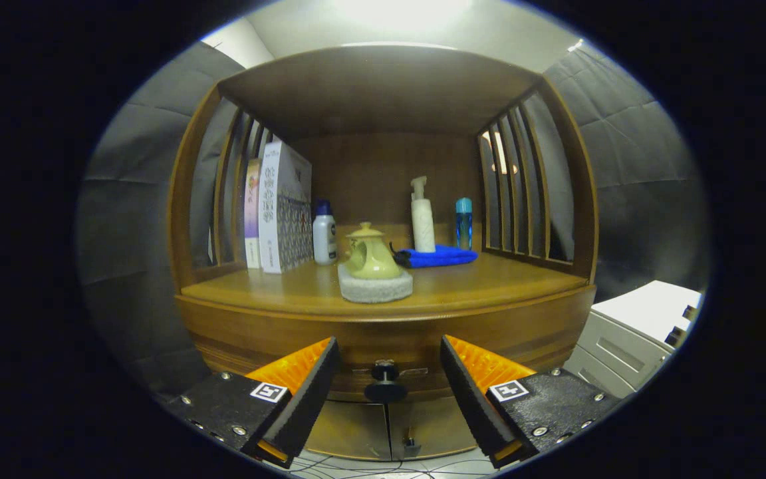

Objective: Pull open the drawer, take out the items inside it, and place them on the countertop above the cabinet.

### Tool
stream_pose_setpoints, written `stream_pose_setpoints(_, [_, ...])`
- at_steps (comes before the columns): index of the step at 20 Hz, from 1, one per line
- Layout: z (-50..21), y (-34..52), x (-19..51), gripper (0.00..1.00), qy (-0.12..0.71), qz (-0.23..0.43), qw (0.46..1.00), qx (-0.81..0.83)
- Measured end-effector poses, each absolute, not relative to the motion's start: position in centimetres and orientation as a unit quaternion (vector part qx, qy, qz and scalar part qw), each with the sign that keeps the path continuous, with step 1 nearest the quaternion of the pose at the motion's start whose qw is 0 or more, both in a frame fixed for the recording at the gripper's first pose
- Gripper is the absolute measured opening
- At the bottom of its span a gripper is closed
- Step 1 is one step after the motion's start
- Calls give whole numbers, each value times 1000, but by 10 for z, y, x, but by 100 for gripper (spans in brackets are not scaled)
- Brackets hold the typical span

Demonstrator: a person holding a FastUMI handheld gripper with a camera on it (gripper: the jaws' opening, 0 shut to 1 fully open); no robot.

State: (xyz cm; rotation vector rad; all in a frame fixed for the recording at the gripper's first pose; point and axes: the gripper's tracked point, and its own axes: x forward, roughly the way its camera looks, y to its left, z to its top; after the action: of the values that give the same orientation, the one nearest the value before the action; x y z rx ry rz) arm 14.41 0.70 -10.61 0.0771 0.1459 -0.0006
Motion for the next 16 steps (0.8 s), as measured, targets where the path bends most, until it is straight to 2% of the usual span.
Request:
stream_pose_setpoints(8, [-23,13,79,94,20,1,999,43])
stream_pose_setpoints(16, [11,17,11,94,3,8,1000,26])
